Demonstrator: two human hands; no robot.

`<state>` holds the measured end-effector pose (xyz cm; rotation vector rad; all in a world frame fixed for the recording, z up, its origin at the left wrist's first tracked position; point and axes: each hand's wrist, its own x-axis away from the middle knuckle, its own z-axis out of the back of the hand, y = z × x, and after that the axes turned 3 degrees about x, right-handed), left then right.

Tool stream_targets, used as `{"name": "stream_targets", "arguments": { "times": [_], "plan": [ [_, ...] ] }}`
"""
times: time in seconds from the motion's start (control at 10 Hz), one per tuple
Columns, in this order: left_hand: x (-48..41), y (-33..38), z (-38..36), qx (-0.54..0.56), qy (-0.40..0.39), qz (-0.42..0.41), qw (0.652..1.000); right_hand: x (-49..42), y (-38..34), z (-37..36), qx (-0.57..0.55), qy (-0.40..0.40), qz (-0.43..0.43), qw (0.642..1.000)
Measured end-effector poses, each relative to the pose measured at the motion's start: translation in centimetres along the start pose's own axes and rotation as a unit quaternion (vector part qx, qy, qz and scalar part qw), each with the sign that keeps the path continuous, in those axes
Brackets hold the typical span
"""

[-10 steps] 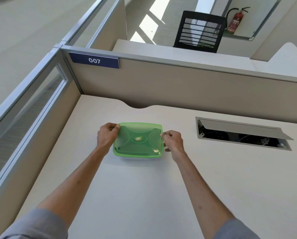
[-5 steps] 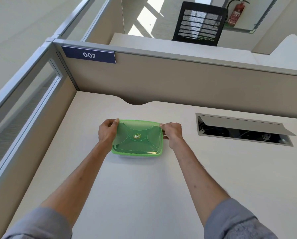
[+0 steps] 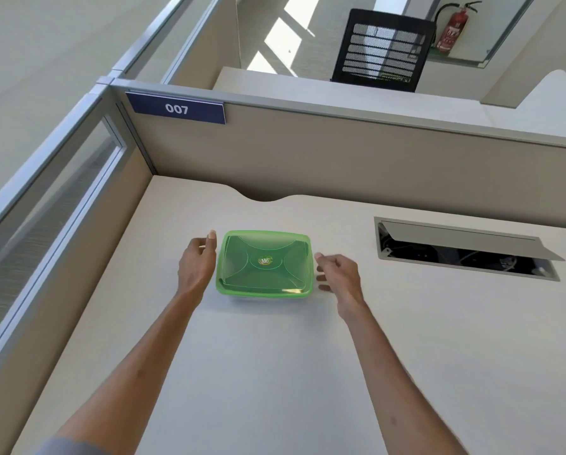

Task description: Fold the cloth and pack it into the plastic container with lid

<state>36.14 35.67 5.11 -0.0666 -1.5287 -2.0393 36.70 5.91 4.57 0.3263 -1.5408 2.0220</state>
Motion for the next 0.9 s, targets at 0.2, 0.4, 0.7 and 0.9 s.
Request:
{"name": "stream_targets", "arguments": {
  "times": [0.2, 0.4, 0.7, 0.9],
  "plan": [
    [3.9, -3.2, 0.8, -0.058, -0.040, -0.055, 0.996, 3.8, 3.1, 0.4, -0.038, -0.077, -0.047, 0.995],
    [5.0, -3.5, -0.4, -0.012, -0.019, -0.059, 0.998, 3.9, 2.9, 0.2, -0.046, -0.063, -0.035, 0.996],
    [5.4, -3.3, -1.2, -0.018, -0.009, -0.049, 0.999, 4.3, 2.6, 0.0, -0.047, -0.054, -0.028, 0.997],
    [6.7, -2.6, -0.7, -0.137, 0.038, -0.083, 0.986, 4.3, 2.3, 0.6, 0.045, -0.039, -0.026, 0.998]
  ]
}}
